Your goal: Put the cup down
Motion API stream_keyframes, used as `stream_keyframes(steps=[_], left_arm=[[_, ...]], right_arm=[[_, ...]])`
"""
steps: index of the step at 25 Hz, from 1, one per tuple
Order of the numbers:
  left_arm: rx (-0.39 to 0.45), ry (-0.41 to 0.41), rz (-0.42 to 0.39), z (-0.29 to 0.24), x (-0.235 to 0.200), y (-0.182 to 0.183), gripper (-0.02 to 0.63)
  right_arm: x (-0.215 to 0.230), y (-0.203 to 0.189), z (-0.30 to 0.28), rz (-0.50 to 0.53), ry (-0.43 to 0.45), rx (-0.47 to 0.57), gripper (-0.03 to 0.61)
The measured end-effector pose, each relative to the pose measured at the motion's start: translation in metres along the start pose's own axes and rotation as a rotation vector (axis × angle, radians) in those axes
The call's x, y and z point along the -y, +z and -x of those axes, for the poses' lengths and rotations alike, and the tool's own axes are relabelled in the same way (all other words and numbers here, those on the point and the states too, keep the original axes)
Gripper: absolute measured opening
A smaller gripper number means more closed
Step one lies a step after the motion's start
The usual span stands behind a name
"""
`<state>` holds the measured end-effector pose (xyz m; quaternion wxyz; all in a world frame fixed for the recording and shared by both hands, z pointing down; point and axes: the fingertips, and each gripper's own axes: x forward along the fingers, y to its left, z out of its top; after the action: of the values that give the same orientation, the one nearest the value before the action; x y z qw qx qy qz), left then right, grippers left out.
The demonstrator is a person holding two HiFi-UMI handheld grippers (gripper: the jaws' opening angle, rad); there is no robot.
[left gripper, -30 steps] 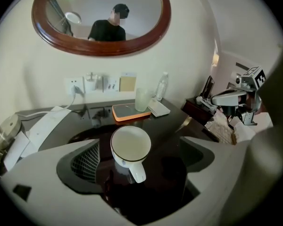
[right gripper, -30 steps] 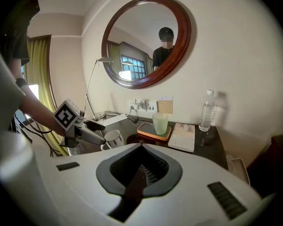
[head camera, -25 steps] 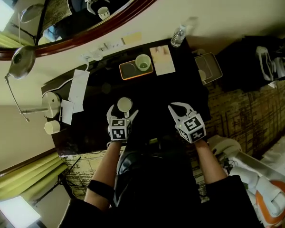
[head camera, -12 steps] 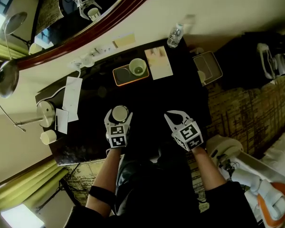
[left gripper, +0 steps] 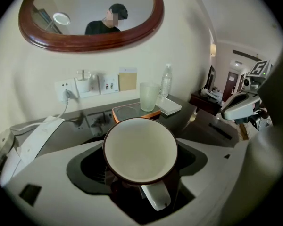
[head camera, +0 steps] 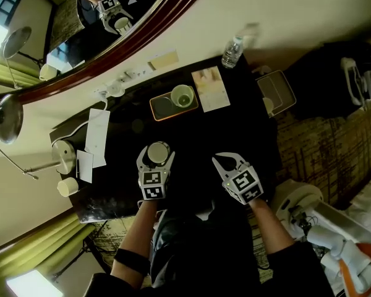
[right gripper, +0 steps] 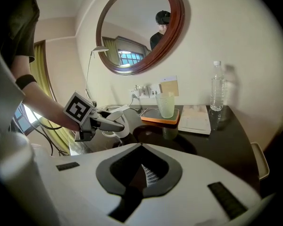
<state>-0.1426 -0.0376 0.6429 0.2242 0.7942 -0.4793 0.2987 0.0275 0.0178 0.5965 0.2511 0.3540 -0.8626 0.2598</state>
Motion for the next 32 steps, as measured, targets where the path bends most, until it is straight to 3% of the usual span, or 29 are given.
stream_keyframes(steps=[10, 15, 20, 32], left_arm=[[0.072, -0.019, -0.101, -0.035, -0.024, 0.083, 0.396], [0.087, -0.065, -0.165, -0.053, -0.028, 0.12, 0.396], [0.078, -0.108, -0.221, -0.072, -0.03, 0.132, 0.396], [0.065, -0.109, -0.177, -0.092, -0.037, 0.14, 0.397]], right_arm=[[-0.006, 0.039, -0.031, 0.052, 0.069, 0.052, 0.012], [-0.017, 0.052, -0.042, 0.096, 0.116, 0.049, 0.012], [-0.029, 0.058, -0.053, 0.138, 0.161, 0.038, 0.014], [-0.03, 0.058, -0.057, 0.144, 0.176, 0.033, 0.014]])
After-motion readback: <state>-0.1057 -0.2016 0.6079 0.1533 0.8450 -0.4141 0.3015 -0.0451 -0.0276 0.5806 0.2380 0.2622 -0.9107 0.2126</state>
